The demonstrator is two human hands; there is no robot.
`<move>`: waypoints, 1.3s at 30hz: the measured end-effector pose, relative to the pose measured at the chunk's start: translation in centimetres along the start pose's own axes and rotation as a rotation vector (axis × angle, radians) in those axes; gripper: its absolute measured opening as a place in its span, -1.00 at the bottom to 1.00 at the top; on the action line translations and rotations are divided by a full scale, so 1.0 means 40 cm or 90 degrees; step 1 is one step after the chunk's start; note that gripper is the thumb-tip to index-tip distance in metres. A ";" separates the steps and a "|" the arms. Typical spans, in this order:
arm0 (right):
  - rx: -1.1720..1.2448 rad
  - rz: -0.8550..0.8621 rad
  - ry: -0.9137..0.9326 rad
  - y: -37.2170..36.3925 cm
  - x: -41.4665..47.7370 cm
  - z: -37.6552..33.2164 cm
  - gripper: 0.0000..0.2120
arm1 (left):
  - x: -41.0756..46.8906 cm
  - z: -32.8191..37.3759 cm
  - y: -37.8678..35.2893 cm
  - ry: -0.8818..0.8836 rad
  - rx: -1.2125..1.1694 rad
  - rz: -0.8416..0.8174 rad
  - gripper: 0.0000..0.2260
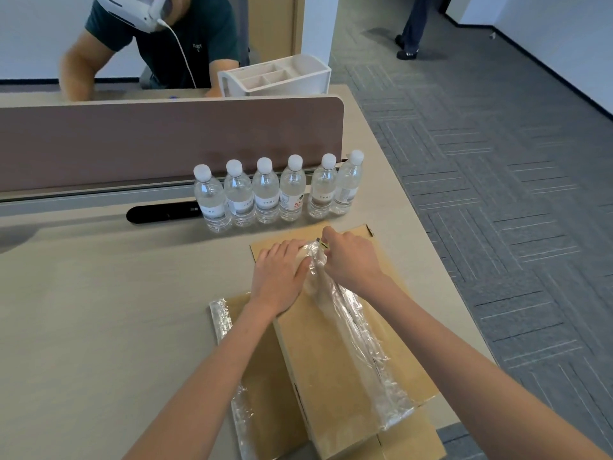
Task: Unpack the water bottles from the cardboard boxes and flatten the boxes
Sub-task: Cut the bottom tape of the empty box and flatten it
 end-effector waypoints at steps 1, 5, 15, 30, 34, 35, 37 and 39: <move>0.002 0.000 -0.003 0.000 -0.002 0.001 -0.69 | 0.000 0.000 0.000 0.003 0.002 -0.005 -0.59; 0.020 0.010 -0.017 -0.002 -0.007 -0.001 -0.69 | 0.001 -0.003 -0.003 0.016 0.019 -0.017 -0.61; -0.040 -0.005 -0.021 -0.012 -0.054 -0.004 -0.74 | 0.003 -0.005 -0.012 0.026 0.024 -0.018 -0.70; 0.008 -0.008 -0.047 -0.032 -0.123 0.004 -0.69 | 0.004 -0.003 -0.008 0.027 0.014 -0.023 -0.72; 0.026 -0.013 -0.060 -0.051 -0.184 0.028 -0.71 | 0.005 0.000 -0.010 0.023 0.018 -0.029 -0.72; 0.032 -0.011 -0.069 -0.056 -0.198 0.033 -0.71 | 0.006 0.000 -0.009 0.023 0.018 -0.033 -0.71; 0.037 -0.007 -0.080 -0.061 -0.219 0.038 -0.72 | 0.008 0.000 -0.007 0.021 0.016 -0.040 -0.71; 0.041 -0.010 -0.084 -0.067 -0.234 0.037 -0.72 | 0.006 0.003 0.000 0.016 0.018 -0.048 -0.70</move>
Point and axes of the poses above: each hand's wrist, its own x-axis towards the middle knuckle, its own y-axis out of the back of the hand, z = x × y, the point moved 2 cm from there along x, towards the middle knuckle, and after that the axes turned 5 degrees about -x, right-handed, at the moved point
